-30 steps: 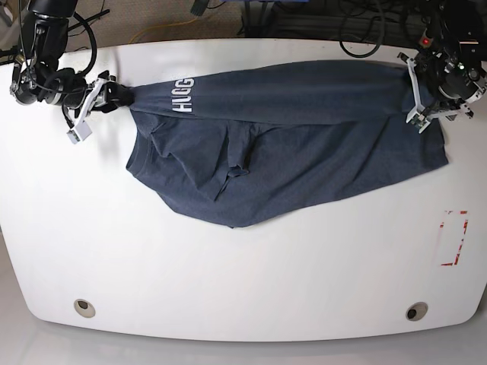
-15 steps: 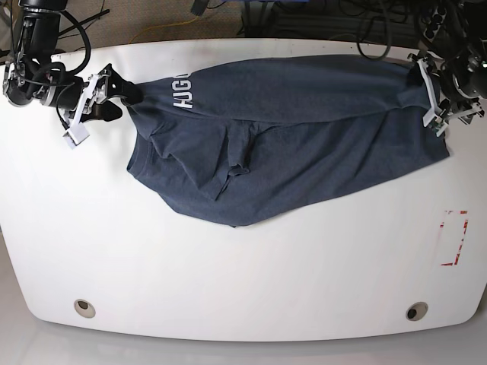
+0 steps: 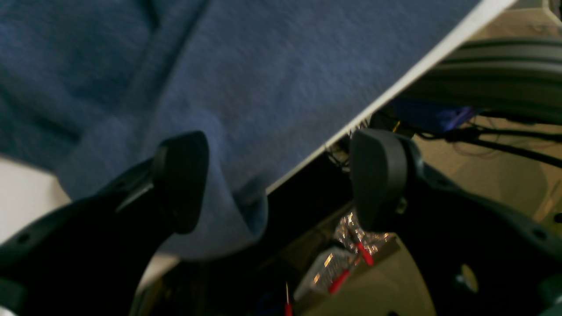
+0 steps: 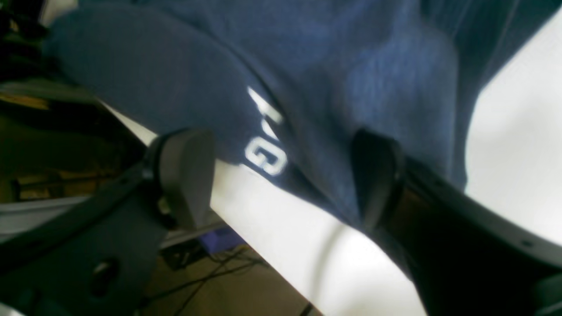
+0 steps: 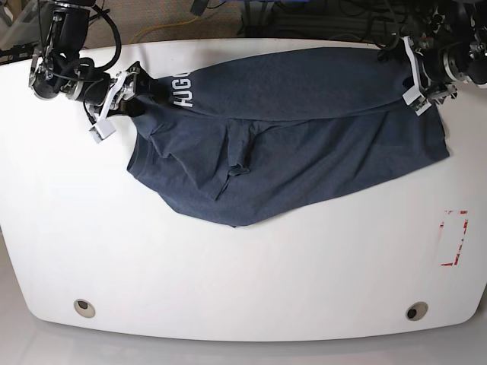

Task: Fold the T-shirt properly
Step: 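Lay the folded edge down and release both grippers, then grasp the folded shirt edge with both grippers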

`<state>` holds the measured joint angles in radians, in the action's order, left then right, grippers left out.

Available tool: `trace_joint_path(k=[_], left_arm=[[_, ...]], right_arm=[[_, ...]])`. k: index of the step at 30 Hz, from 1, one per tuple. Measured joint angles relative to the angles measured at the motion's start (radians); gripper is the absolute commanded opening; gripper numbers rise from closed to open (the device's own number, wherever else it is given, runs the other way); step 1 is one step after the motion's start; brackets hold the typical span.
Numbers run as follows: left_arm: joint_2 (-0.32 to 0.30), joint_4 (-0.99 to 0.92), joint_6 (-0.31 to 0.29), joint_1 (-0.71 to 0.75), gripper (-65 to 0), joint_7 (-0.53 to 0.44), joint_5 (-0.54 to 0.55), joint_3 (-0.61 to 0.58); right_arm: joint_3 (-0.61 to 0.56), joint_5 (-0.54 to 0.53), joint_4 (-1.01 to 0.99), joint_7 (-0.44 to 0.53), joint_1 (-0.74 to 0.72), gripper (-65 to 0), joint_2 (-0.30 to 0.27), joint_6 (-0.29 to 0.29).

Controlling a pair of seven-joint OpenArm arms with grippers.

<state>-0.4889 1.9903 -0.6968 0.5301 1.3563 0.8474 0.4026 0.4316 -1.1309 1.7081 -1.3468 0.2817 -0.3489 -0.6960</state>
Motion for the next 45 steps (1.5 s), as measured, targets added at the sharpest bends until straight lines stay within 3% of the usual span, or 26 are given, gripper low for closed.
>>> trace_joint_path(k=[6,11,16,20,23,29,32,37,40,45], left_arm=[[0.010,-0.018,0.000,-0.004,-27.2,-0.011,-0.280,-0.108],[0.046,-0.034,0.000,0.005,-27.2,-0.127,-0.508,-0.194],[0.039,-0.053,0.000,0.002,-27.2,-0.134,-0.623,-0.220],[-0.018,-0.056,0.000,-0.003,-27.2,-0.136,-0.627,-0.225],[-0.056,-0.056,0.000,-0.053,-27.2,-0.141,-0.634,-0.233],[-0.160,-0.143,0.000,-0.150,-27.2,-0.189,-0.635,-0.304],[-0.194,-0.173,0.000,-0.152,-27.2,-0.249,-0.640,-0.326],[-0.242,-0.136,-0.001,-0.150,-27.2,-0.238,-0.587,-0.314],[-0.260,-0.061,0.000,-0.141,-27.2,-0.206,-0.470,-0.254],[-0.253,0.001,0.000,-0.132,-27.2,-0.067,-0.240,-0.100]], right_arm=[[0.000,0.037,-0.001,0.000,-0.021,-18.4,0.048,0.000],[0.004,0.072,-0.021,0.008,-0.061,-18.5,0.053,-0.001],[0.005,0.274,-0.078,0.008,-0.103,-18.5,0.073,0.003],[0.005,0.425,-0.124,0.095,-0.136,-18.5,0.074,-0.002],[0.006,0.454,-0.168,0.162,-0.150,-18.5,0.056,-0.012],[0.011,0.533,-0.229,0.191,-0.179,-18.5,-0.027,-0.001],[0.014,0.533,-0.230,0.199,-0.166,-18.5,-0.045,-0.002],[0.008,0.470,-0.187,0.158,-0.153,-18.5,-0.056,-0.001],[0.011,0.411,-0.119,0.130,-0.133,-18.5,-0.070,0.000],[0.012,0.312,-0.006,0.099,-0.120,-18.5,-0.069,-0.001]])
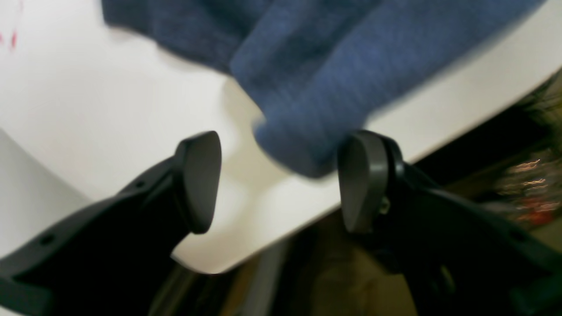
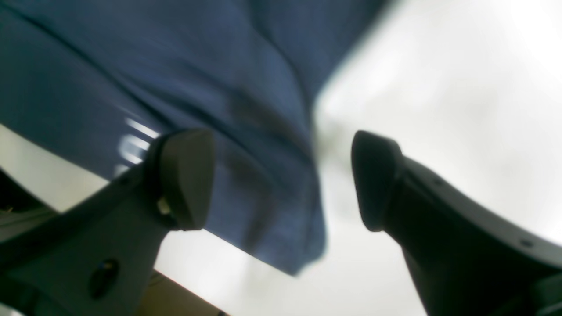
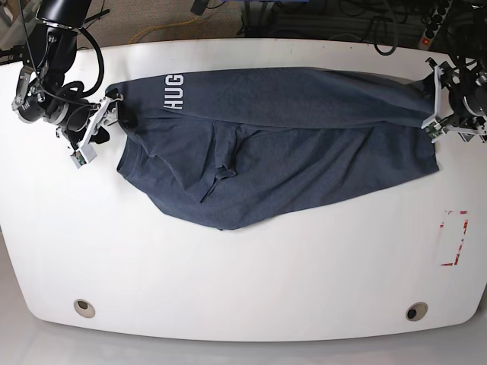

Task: Fold the T-shirt properly
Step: 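Grasp the folded shirt edge with both grippers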

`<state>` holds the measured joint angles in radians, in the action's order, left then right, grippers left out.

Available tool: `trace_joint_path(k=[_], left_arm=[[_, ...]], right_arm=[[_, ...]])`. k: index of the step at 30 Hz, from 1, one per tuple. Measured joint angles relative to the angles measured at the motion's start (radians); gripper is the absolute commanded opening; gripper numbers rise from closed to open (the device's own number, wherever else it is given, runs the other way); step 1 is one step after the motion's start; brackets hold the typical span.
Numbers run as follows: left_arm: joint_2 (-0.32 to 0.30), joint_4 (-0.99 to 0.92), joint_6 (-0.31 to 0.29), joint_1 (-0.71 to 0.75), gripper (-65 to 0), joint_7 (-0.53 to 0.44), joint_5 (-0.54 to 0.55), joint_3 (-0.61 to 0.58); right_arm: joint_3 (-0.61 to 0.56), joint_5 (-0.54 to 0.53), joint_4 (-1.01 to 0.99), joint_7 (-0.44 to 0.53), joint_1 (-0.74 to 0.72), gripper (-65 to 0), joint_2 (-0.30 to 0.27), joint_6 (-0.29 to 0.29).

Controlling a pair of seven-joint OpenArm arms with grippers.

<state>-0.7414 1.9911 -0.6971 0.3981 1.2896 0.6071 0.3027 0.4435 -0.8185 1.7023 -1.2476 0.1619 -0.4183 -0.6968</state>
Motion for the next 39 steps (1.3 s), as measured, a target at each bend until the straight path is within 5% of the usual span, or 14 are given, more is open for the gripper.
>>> trace_joint_path(k=[7,13,20,27,35,39], left_arm=[[0.020,0.001,0.000,0.059,-27.1,0.013,0.339,0.165],[0.085,-0.013,0.000,0.065,-27.1,0.020,0.339,0.184],[0.305,-0.040,0.000,0.029,-27.1,0.035,0.052,0.178],[0.488,-0.043,0.000,-0.057,-27.1,-0.058,-0.294,0.248],[0.489,-0.124,0.000,-0.075,-27.1,-0.072,-0.352,0.213],[0.432,-0.147,0.000,-0.043,-27.1,-0.077,-0.354,0.211]], right_arm=[[-0.003,-0.054,0.102,-0.089,0.005,-18.5,0.073,0.000],[-0.009,-0.051,0.118,-0.092,0.003,-18.5,0.150,0.000],[-0.091,0.047,0.116,-0.092,-0.018,-18.5,0.221,0.000],[-0.097,0.211,0.116,-0.070,-0.036,-18.5,0.291,-0.001],[-0.097,0.346,-0.049,0.075,-0.072,-18.5,0.269,0.001],[-0.092,0.301,-0.173,0.209,-0.086,-18.5,0.220,-0.011]])
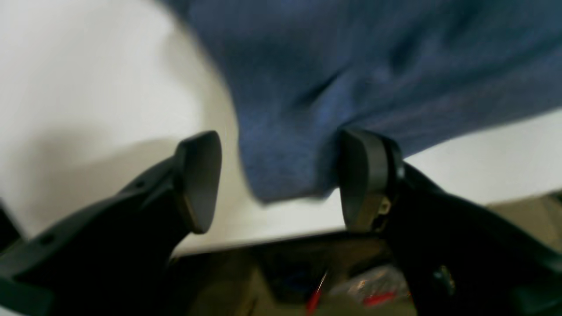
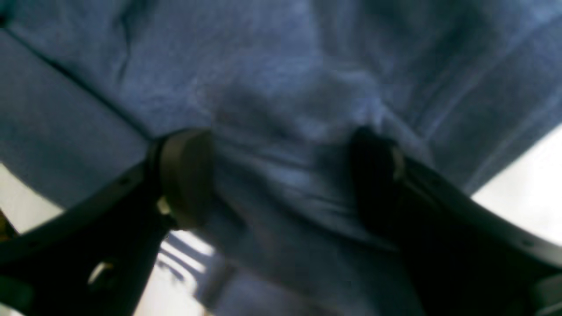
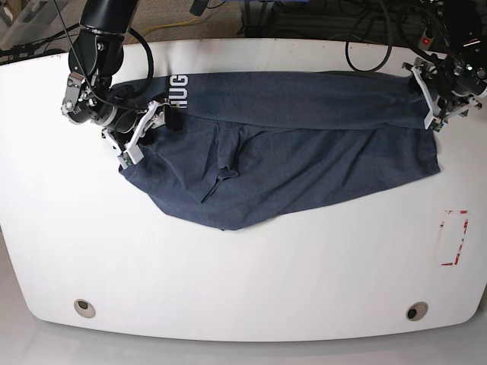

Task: Fold the T-shirt properly
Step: 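Grasp the folded shirt edge with both grippers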

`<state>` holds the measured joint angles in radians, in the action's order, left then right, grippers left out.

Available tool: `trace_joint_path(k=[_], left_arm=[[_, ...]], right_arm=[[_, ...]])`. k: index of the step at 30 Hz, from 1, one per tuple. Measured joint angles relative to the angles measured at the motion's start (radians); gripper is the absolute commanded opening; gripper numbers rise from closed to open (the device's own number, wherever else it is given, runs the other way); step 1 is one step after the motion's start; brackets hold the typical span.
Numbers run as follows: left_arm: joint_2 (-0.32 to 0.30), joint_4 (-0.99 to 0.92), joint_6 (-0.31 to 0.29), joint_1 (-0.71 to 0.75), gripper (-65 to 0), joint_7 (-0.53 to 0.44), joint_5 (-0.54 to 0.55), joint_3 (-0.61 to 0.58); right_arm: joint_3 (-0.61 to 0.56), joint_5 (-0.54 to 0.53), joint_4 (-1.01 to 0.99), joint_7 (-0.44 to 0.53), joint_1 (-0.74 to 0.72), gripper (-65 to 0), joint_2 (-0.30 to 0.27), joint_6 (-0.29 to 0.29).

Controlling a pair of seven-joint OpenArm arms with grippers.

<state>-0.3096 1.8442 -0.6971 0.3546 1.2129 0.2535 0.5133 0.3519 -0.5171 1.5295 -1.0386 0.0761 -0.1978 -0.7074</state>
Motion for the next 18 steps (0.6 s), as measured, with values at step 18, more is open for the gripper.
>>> trace_joint_path(k=[18], left_arm=[[-0.138,0.145,0.000,0.248,-27.1,0.002,0.209,0.005]], right_arm=[[0.002,0.025,-0.008,0.024,0.005,-18.5,-0.079,0.008]])
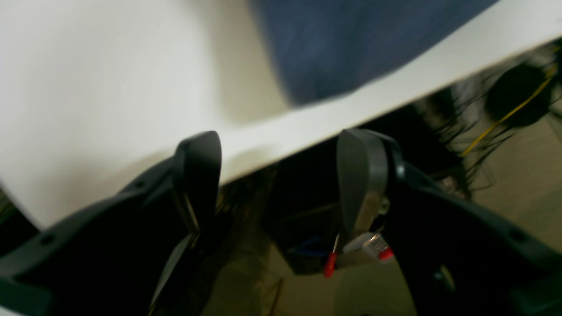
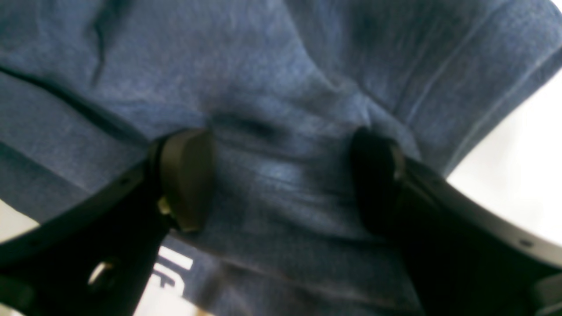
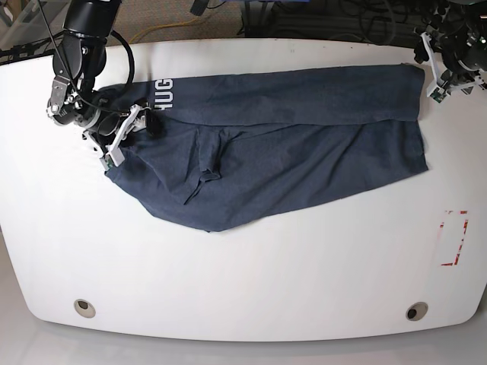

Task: Fold the T-shirt properly
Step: 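Grasp the folded shirt edge with both grippers, then drag the shirt edge with the right gripper away from the left gripper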

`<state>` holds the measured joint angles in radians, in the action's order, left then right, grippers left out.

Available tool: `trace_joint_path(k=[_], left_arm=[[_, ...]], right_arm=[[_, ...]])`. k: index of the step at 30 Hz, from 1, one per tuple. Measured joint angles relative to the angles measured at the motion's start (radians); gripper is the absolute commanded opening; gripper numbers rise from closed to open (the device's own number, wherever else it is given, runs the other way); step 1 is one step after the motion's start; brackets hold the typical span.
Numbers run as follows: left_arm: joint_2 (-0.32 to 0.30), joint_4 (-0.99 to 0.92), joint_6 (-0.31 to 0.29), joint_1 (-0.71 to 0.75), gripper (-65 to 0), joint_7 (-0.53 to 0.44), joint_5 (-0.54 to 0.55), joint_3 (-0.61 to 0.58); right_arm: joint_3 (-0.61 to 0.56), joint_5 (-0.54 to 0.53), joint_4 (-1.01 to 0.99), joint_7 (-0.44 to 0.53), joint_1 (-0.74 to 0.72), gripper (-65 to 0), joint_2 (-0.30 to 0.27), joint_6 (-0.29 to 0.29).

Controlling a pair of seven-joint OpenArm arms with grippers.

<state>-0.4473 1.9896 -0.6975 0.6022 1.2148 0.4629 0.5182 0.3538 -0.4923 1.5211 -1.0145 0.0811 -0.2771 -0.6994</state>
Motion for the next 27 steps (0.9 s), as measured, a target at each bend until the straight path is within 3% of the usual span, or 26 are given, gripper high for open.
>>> trace_joint_path(k=[4,10,17,24,27], left_arm=[[-0.019,0.000,0.000,-0.027,-27.1,0.026,0.142,0.037],[0.003,0.000,0.000,-0.160,-27.1,0.011,0.308,0.016],[0.130,-0.025,0.000,-0.282,-27.1,0.010,0.267,-0.073],[0.165,-0.044,0.000,-0.268,-27.1,0.025,0.038,-0.144],[0.172,-0.045,0.000,-0.273,-27.1,0.008,-0.061,-0.196]], right_arm=[[0.003,0.026,0.087,-0.090,0.003,-18.5,0.019,0.004],[0.041,0.016,0.205,-0.166,-0.005,-18.5,0.041,0.003],[0.055,0.018,0.215,-0.174,-0.086,-18.5,0.068,0.002],[0.065,0.029,-0.028,-0.170,-0.253,-18.5,0.036,0.002],[0.064,0.045,-0.156,-0.109,-0.332,-18.5,0.013,0.012]])
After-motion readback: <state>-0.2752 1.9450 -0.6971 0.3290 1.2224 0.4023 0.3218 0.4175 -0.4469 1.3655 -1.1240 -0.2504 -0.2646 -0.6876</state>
